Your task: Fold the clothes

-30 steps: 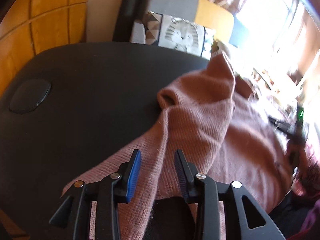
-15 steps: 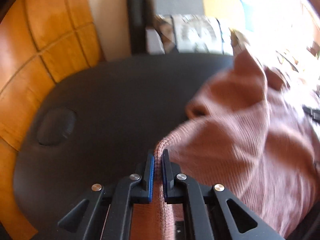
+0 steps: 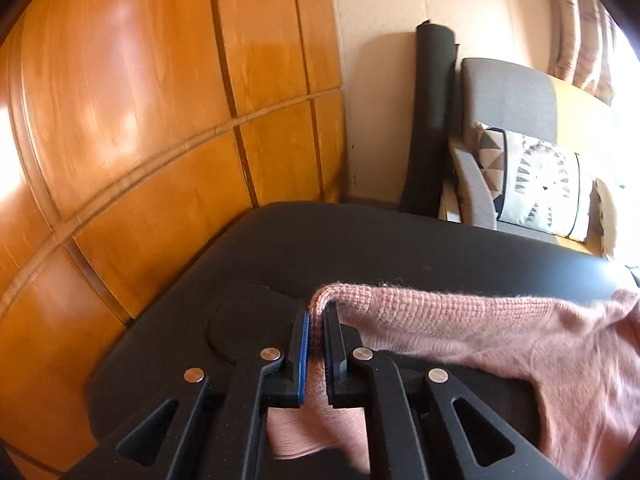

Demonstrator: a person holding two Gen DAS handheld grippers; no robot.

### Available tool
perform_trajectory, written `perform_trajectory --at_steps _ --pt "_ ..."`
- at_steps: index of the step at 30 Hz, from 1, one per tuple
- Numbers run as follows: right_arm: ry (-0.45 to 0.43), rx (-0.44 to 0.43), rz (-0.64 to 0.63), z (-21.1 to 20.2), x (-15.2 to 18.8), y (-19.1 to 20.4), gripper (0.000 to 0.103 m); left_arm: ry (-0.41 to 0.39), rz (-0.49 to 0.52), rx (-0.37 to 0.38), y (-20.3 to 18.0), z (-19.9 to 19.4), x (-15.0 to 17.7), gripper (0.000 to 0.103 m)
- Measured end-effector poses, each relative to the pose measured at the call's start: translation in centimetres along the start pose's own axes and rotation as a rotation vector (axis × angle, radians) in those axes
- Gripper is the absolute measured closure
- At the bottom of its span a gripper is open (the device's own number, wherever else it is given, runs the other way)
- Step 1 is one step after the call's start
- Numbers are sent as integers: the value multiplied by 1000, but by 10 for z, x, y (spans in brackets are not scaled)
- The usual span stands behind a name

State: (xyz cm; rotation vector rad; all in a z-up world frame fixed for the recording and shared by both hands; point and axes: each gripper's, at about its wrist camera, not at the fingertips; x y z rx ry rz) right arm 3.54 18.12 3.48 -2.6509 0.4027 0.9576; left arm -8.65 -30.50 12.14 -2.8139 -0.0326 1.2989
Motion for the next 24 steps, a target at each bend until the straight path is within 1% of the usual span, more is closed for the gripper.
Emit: perform_trajectory --at_steps 3,5,7,8,9,10,11,13,15,17,19,20,21,22,23,24 --pt "0 3 -2 0 0 1 62 59 -42 9 11 23 4 95" --pt "0 3 -2 0 0 1 62 97 -95 36 21 37 3 93" --pt "0 4 -1 0 0 2 62 125 -145 37 27 51 3 91" --pt "0 4 -1 0 0 2 62 140 -167 33 28 57 3 89" --pt "0 4 -1 0 0 2 62 155 -189 30 30 63 3 83" --pt "-1 3 0 0 -1 2 62 170 -211 26 31 69 3 83" --pt "-1 2 1 0 0 2 62 184 -219 8 29 82 -3 83" --pt "-1 1 1 0 0 1 62 200 -229 -24 30 87 -6 82" --pt "-1 -2 3 0 0 1 61 221 -208 -76 36 93 -11 76" --pt "-1 -4 4 0 0 0 61 246 -172 -152 42 93 -20 75" --pt "-1 -4 4 0 0 0 61 256 -141 -248 50 89 -27 75" --pt "-1 -4 3 0 0 -1 61 251 -131 -289 55 84 -30 75" --pt "-2 -4 3 0 0 -1 61 236 -135 -314 60 79 -31 75" --pt "-2 -3 2 0 0 -1 61 219 -147 -314 64 75 -31 75" --pt "-3 -2 1 0 0 -1 61 203 -160 -291 66 72 -29 75" --pt "-3 0 0 0 0 -1 61 190 -163 -243 60 66 -25 75"
Point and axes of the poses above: each gripper's, at about its wrist camera, not at the fingertips, and z roughly the way its jaws point, y to its left, x to its underside, and after that the axes turned 13 degrees about x, right-handed
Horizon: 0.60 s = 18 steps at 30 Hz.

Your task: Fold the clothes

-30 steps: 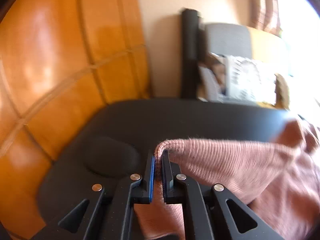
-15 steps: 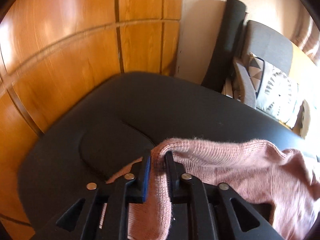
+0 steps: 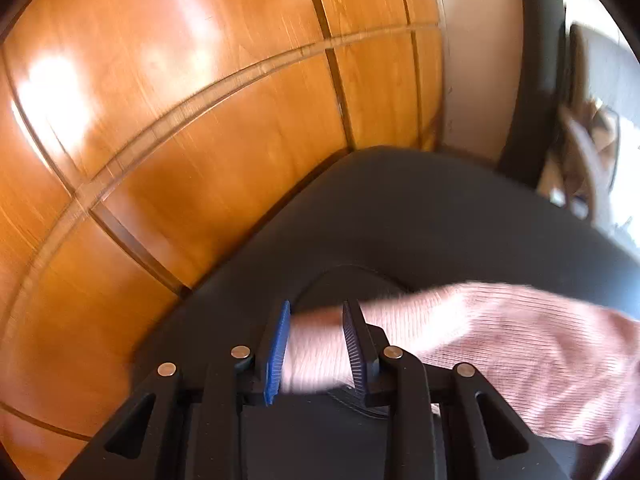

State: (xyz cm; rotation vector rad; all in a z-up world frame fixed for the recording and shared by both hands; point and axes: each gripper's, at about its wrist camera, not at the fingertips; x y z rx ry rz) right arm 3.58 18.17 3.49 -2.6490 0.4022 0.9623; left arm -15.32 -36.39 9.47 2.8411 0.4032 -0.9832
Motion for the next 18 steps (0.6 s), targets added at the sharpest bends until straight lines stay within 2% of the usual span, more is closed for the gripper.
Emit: perform_trajectory --at_steps 2,5,9,14,16,18 --pt "-1 3 -2 0 0 0 61 -16 2 96 -7 -12 12 75" --pt "-3 7 -6 -1 0 1 61 -34 115 211 -53 -27 39 75" --pt "-2 2 -2 0 0 0 61 -60 285 438 -145 -54 82 75" --pt "-2 -9 8 0 -1 -3 61 -15 376 726 -265 -89 135 75" --pt "-2 -14 12 0 -1 -4 61 16 398 793 -309 -98 155 75" --pt "-1 -22 18 0 -1 -6 61 46 433 791 -344 -103 182 75"
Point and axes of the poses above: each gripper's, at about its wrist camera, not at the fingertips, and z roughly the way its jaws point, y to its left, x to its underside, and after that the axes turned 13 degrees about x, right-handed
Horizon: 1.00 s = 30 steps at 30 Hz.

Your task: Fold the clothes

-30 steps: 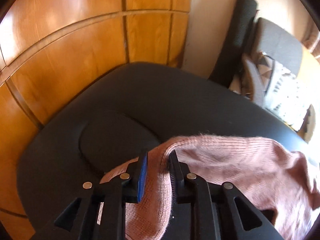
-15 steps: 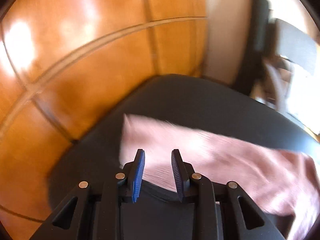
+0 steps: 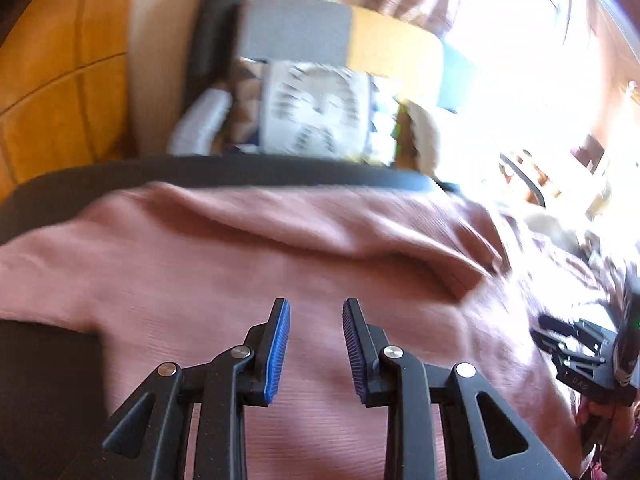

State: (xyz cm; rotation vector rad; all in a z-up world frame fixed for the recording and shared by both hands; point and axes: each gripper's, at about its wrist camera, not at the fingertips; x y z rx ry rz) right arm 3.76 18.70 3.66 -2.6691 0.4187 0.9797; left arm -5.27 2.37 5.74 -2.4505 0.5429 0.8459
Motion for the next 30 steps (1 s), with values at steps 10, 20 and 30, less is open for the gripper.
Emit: perform_trajectory --at_steps 10,20,30 --pt "-5 -11 -75 -5 4 -3 61 20 -8 -10 -37 18 22 75" --pt "73 -265 187 37 -75 -64 49 -29 -48 43 8 20 36 75" --pt "240 -410 146 92 -119 -42 97 -55 -62 64 17 17 39 75"
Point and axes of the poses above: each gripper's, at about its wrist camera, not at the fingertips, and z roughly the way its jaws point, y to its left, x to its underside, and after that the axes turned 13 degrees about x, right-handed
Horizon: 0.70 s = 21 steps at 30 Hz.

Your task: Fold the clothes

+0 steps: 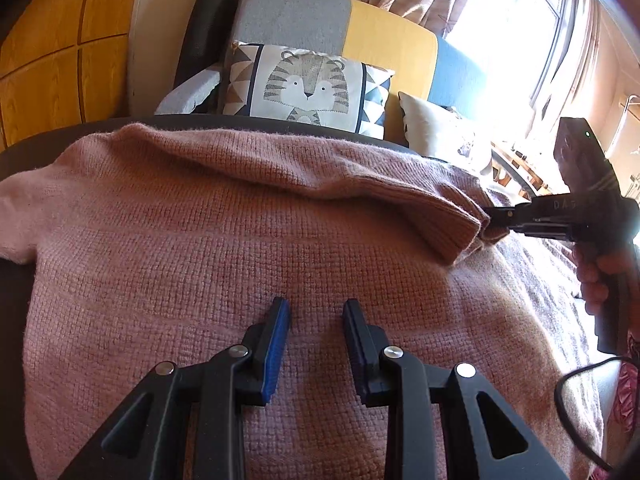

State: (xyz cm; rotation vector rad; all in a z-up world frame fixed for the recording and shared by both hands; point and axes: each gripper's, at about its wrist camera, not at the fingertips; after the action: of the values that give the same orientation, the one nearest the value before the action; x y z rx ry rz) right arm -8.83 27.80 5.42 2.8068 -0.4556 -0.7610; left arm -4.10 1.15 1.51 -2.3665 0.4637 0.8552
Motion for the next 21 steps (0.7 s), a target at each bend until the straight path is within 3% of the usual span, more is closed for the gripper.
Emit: perform_trajectory --at_steps 7,10,17,20,21 --pt "-26 -154 163 -4 -56 -9 97 -19 -18 25 10 2 2 75" --pt "-47 -173 233 2 -88 -12 97 -25 -11 21 10 3 4 75" --pt "-91 -106 285 25 -135 -14 97 -40 -6 20 12 3 6 75" --pt "-115 -37 267 36 -145 -15 91 -46 -9 26 14 4 6 75" --pt "-126 -8 257 37 -147 -15 82 -48 -11 29 15 3 7 75"
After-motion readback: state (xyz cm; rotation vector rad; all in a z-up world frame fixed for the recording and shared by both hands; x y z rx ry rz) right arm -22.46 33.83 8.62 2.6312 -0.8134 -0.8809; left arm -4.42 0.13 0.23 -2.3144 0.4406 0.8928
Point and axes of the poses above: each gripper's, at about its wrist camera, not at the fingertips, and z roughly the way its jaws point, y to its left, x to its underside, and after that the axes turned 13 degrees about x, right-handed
